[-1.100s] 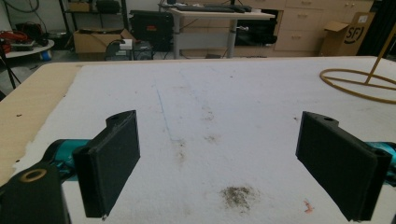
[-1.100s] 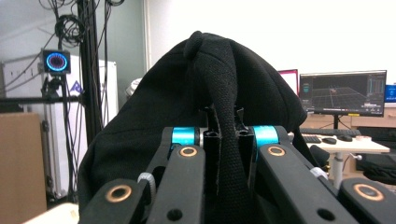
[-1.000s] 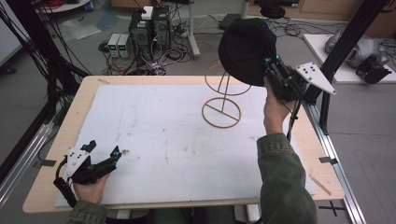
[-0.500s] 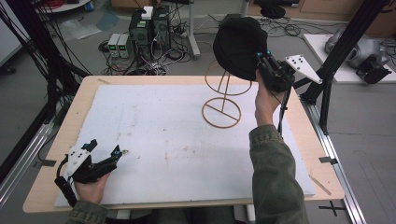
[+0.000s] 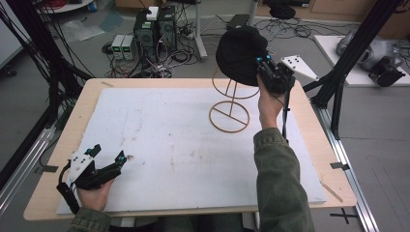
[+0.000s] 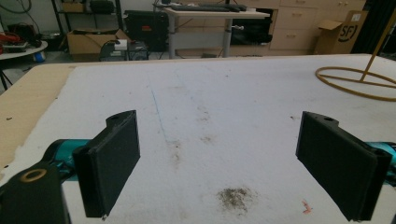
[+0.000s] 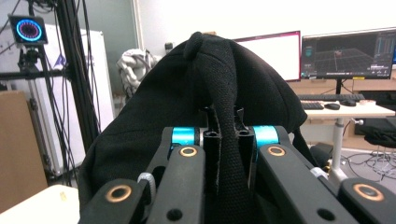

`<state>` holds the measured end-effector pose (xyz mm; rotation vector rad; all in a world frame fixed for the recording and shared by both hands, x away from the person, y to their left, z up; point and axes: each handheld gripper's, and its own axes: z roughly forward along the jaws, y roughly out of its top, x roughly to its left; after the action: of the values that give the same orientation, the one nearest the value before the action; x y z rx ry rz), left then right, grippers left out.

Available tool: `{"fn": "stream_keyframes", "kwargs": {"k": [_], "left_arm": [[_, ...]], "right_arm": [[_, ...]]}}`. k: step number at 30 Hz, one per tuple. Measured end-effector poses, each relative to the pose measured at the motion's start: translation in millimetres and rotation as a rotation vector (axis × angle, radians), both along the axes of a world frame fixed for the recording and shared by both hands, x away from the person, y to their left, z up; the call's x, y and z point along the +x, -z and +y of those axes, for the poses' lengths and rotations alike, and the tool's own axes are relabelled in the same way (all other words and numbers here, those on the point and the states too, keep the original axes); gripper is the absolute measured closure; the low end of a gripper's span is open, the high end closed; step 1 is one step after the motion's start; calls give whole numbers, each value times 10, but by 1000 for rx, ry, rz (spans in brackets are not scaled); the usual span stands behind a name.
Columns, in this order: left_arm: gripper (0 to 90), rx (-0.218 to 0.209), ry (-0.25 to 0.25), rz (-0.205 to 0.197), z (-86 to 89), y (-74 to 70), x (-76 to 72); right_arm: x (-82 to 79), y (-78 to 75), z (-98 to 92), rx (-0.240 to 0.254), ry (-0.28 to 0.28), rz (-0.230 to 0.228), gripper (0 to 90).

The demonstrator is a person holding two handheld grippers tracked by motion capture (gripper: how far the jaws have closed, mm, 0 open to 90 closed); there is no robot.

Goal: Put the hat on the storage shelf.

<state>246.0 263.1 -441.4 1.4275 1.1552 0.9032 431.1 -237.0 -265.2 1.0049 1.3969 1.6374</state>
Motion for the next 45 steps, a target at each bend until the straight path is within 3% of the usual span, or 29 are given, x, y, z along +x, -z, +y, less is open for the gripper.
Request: {"fn": "stream_keyframes", "kwargs": {"k": [7, 20, 27, 38, 45], "left_arm": [[140, 2, 1, 2, 0, -2, -2], [142, 0, 5, -1, -4, -6, -11], [142, -1, 11, 0, -11, -10, -20], [142, 5, 20, 1, -28, -8, -18], [142, 4, 22, 6, -38, -4, -14]], "right_arm": [[26, 30, 59, -19, -19, 23, 866], [-4, 49, 185, -122, -34, 102, 839], [-25, 45, 192, -102, -12, 147, 806], [-44, 84, 196, -90, -8, 160, 749], [-64, 80, 217, -106, 61, 139, 604]]}}
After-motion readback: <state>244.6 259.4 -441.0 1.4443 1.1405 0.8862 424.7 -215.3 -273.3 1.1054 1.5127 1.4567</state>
